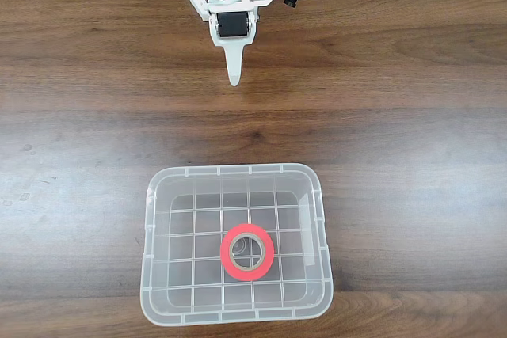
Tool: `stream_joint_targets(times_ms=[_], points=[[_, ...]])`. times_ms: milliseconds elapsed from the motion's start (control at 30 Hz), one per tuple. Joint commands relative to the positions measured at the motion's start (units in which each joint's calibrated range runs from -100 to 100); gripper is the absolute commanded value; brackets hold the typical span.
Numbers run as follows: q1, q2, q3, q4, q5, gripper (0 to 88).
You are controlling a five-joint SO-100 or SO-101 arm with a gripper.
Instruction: Grab the tape and place it in the box.
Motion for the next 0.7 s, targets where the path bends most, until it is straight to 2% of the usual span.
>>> stream_joint_targets(times_ms=[0, 667], points=[[0.24, -0.72, -0.55, -0.69, -0.08, 2.0], [0.24, -0.72, -0.55, -0.69, -0.08, 2.0]])
